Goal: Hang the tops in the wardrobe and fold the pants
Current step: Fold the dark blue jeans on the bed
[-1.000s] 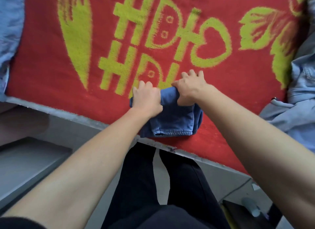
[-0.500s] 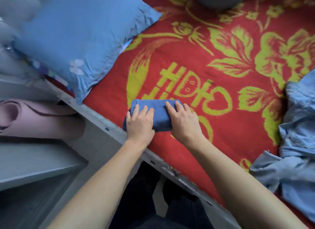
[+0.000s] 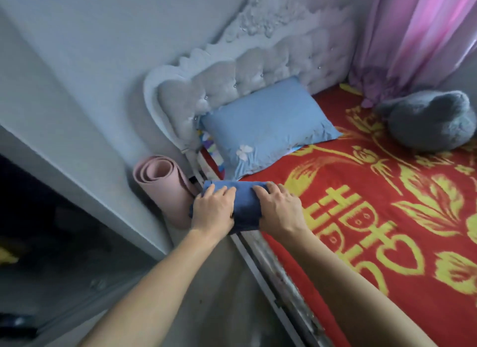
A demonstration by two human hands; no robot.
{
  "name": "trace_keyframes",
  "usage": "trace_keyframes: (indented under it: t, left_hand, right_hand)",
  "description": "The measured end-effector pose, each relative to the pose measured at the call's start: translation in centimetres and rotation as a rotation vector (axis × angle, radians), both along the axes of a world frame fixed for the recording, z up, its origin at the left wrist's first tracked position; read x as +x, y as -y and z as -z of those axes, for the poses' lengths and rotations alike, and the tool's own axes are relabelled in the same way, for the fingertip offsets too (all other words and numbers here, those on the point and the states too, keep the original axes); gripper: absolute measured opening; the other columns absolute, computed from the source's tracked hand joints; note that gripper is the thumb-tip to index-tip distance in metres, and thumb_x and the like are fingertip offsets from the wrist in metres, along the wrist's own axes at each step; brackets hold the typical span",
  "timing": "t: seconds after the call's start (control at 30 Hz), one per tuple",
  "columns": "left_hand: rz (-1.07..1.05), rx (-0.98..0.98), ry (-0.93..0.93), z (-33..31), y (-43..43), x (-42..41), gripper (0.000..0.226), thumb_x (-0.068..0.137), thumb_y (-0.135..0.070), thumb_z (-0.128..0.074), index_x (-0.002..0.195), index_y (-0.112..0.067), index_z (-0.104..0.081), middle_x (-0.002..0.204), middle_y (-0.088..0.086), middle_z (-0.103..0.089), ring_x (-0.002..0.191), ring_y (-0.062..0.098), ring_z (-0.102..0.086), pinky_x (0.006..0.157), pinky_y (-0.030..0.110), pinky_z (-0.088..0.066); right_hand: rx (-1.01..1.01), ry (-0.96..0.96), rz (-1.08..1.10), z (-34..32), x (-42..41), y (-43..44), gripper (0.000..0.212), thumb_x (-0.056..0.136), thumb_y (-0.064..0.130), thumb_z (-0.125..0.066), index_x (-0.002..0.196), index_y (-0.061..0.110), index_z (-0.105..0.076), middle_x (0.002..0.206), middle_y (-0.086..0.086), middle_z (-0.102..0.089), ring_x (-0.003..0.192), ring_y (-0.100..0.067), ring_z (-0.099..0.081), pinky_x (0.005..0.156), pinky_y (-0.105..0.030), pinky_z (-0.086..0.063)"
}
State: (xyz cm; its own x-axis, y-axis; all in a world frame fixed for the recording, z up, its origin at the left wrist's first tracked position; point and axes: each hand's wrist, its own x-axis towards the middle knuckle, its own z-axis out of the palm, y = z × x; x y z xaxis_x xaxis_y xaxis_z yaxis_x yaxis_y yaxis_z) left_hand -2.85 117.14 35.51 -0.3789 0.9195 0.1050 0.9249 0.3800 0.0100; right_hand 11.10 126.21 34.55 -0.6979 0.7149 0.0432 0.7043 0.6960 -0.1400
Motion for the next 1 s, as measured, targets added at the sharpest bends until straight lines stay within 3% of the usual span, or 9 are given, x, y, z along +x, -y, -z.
trace_keyframes:
  t: [0.17,0.3,0.43,0.67,1.0]
  left_hand:
    - [-0.149,0.026,-0.088,-4.7,14.6,-8.9,0.06,0.058,-0.017,-0.079,0.117,-0.017,-0.067,0.102,0.002,-0.074,0.103,0.03,-0.066,0.072,0.039,-0.055]
    - [-0.238,0.086,-0.182,-9.1,27.8,-16.7,0.077,0.074,-0.02,-0.069,0.146,-0.021,-0.041,0.124,0.003,-0.066,0.119,0.029,-0.057,0.079,0.04,-0.052]
    - [-0.389,0.085,-0.251,-14.8,39.0,-22.6,0.08,0.088,-0.025,-0.061,0.154,-0.022,-0.017,0.137,0.004,-0.056,0.135,0.028,-0.043,0.091,0.039,-0.048]
    - [-0.503,0.237,-0.478,-26.8,50.0,-29.9,0.068,0.078,-0.023,-0.068,0.141,-0.017,-0.043,0.123,0.003,-0.064,0.117,0.028,-0.057,0.081,0.041,-0.053]
    - [-0.518,0.446,-0.903,-45.0,51.3,-38.9,0.04,0.073,-0.017,-0.067,0.112,-0.016,-0.059,0.102,0.01,-0.068,0.094,0.036,-0.063,0.066,0.039,-0.048]
  right_hand:
    - [0.113,-0.029,-0.179,-4.7,-10.4,12.1,0.06,0.074,0.024,-0.069,0.131,0.026,-0.049,0.128,-0.003,-0.056,0.117,-0.027,-0.054,0.08,-0.036,-0.05]
    - [0.142,-0.104,-0.314,-8.6,-19.5,23.7,0.062,0.072,0.025,-0.066,0.132,0.027,-0.049,0.125,-0.003,-0.058,0.113,-0.028,-0.058,0.08,-0.038,-0.053]
    - [0.236,-0.182,-0.488,-14.3,-27.6,33.5,0.061,0.077,0.029,-0.067,0.134,0.027,-0.046,0.122,-0.001,-0.06,0.107,-0.026,-0.062,0.076,-0.038,-0.053]
    - [0.431,-0.381,-0.619,-26.2,-37.6,42.4,0.058,0.074,0.033,-0.068,0.129,0.029,-0.051,0.114,0.001,-0.063,0.099,-0.026,-0.064,0.068,-0.036,-0.055]
    - [0.74,-0.749,-0.615,-44.5,-47.5,43.0,0.039,0.077,0.028,-0.062,0.116,0.024,-0.058,0.101,-0.005,-0.065,0.085,-0.034,-0.066,0.059,-0.033,-0.039]
